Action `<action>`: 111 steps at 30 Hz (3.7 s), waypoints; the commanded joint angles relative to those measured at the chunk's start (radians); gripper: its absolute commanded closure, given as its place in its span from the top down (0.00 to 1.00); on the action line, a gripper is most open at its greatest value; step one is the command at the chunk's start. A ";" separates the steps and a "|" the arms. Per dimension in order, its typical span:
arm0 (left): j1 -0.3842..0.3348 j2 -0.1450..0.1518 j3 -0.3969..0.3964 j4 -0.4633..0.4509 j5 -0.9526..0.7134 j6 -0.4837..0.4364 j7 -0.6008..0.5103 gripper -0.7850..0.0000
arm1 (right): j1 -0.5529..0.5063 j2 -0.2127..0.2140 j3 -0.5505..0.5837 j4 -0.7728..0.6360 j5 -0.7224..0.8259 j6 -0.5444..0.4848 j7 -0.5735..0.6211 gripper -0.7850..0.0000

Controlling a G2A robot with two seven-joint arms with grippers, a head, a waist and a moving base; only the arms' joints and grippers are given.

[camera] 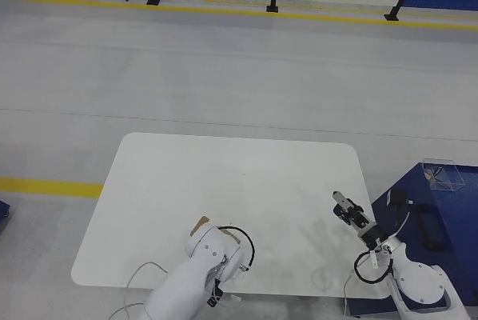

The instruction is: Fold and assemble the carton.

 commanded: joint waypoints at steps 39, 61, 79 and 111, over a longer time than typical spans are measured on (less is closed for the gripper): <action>0.250 0.084 -0.072 -0.497 0.527 0.747 -0.688 1.00 | 0.000 0.000 0.000 0.000 0.000 0.000 0.000 1.00; 0.250 0.084 -0.072 -0.497 0.527 0.747 -0.688 1.00 | 0.000 0.000 0.000 0.000 0.000 0.000 0.000 1.00; 0.456 0.174 -0.172 -0.529 1.000 1.080 -0.729 1.00 | 0.151 -0.015 -0.314 -0.073 -0.675 0.214 -0.007 1.00; 0.305 0.110 -0.034 -0.247 0.980 1.080 -0.729 1.00 | 0.347 -0.107 -0.713 0.121 -1.133 0.335 -0.056 1.00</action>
